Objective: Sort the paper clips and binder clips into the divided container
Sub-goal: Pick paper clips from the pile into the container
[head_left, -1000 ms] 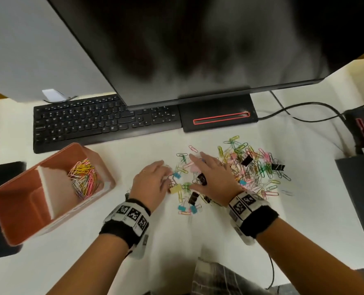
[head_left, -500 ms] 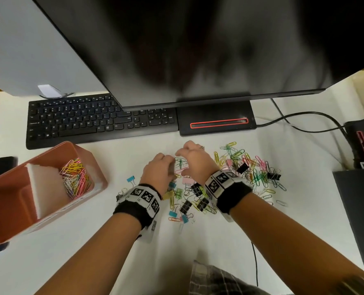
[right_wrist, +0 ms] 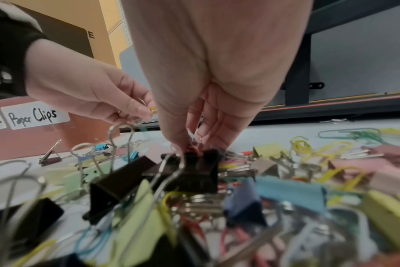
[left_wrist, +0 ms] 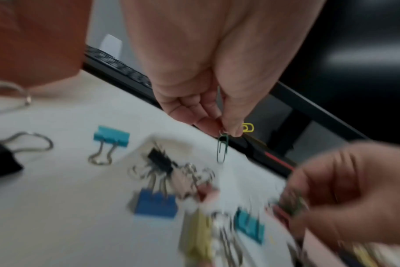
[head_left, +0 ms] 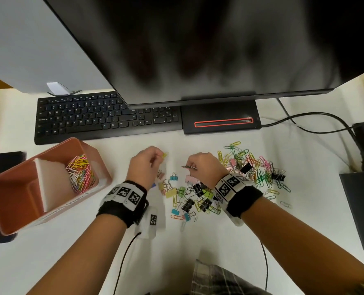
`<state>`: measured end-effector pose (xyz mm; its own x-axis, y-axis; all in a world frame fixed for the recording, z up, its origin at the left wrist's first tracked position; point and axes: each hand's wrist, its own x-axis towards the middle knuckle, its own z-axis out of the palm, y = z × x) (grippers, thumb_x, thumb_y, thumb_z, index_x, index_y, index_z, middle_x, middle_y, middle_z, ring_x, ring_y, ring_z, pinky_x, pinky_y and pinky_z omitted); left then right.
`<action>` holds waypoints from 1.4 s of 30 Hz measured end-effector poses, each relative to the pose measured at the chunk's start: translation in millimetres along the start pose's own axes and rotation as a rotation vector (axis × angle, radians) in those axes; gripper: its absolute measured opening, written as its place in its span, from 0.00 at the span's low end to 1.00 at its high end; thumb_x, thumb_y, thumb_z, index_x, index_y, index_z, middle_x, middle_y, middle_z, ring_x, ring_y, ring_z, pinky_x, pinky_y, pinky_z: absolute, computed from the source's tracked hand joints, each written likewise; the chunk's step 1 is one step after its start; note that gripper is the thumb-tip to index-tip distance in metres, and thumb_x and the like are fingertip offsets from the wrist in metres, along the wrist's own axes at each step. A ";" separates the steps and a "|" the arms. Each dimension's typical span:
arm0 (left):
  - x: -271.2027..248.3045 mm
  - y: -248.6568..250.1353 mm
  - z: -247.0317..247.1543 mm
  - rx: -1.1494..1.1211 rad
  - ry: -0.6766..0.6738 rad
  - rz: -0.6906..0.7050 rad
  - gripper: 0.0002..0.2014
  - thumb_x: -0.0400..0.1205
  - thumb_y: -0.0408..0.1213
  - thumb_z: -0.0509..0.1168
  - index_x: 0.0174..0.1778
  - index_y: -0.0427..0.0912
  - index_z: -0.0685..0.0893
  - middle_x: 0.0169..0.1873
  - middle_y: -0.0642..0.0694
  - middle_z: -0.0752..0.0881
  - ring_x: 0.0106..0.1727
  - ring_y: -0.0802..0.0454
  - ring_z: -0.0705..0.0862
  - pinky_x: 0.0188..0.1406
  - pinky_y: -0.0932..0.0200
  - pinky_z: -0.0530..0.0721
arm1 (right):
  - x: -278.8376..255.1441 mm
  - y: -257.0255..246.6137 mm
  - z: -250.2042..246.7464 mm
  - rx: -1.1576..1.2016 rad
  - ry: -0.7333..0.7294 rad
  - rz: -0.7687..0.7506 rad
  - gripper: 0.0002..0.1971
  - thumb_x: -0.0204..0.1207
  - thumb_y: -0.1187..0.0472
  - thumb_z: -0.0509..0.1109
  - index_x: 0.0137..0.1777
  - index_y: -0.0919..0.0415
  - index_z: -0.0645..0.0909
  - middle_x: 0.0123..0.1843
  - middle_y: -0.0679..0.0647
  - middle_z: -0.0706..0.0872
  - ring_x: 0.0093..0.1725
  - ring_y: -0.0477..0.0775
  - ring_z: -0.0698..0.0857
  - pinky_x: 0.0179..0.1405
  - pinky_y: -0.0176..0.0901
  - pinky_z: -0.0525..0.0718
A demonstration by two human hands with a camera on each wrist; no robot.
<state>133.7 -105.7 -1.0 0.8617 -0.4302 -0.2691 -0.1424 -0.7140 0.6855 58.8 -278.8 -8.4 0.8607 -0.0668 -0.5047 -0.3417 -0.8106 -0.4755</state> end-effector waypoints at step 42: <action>-80.6 -17.2 -10.4 0.021 -0.250 0.263 0.19 0.77 0.32 0.65 0.65 0.48 0.78 0.60 0.46 0.76 0.59 0.52 0.78 0.64 0.61 0.75 | -73.5 -8.2 33.6 0.041 0.232 0.106 0.26 0.67 0.55 0.75 0.67 0.49 0.76 0.63 0.55 0.76 0.60 0.57 0.78 0.63 0.53 0.80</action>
<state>71.7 -53.0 15.9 0.6485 -0.7209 -0.2443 -0.3557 -0.5707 0.7401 -14.3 -247.7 8.4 0.8811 -0.2856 -0.3771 -0.4458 -0.7678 -0.4602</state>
